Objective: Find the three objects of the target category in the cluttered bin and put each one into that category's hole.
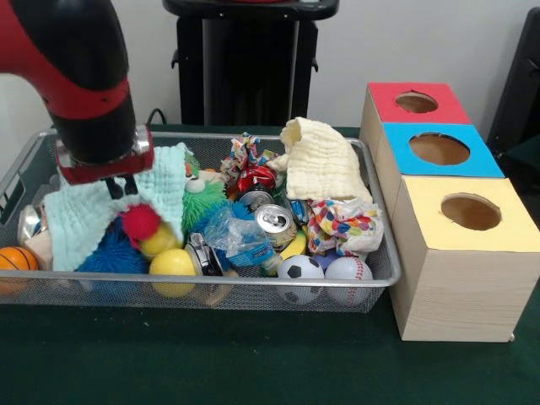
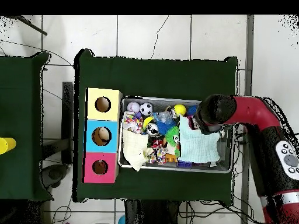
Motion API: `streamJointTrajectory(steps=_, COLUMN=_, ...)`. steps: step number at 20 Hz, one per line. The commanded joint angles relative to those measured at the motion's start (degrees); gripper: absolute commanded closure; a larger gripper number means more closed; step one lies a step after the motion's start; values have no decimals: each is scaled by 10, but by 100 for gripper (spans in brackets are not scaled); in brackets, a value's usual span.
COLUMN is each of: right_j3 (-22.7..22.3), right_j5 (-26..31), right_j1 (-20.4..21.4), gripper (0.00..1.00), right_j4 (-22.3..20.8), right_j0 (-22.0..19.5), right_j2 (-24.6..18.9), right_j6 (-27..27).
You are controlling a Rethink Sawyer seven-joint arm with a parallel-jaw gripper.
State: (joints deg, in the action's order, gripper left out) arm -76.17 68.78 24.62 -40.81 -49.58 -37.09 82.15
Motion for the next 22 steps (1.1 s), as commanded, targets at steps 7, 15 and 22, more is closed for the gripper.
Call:
streamJointTrajectory(steps=7, right_j3=-139, right_j5=-47, right_j1=82, gripper=100, right_j4=56, right_j0=-32, right_j2=-83, right_j6=-132)
streamJointTrajectory(steps=15, right_j3=-168, right_j5=-74, right_j1=73, gripper=100, right_j4=70, right_j0=-27, right_j2=-85, right_j6=-83)
streamJointTrajectory(steps=22, right_j3=-189, right_j5=-80, right_j1=79, gripper=100, right_j4=88, right_j0=-31, right_j2=-91, right_j6=-75)
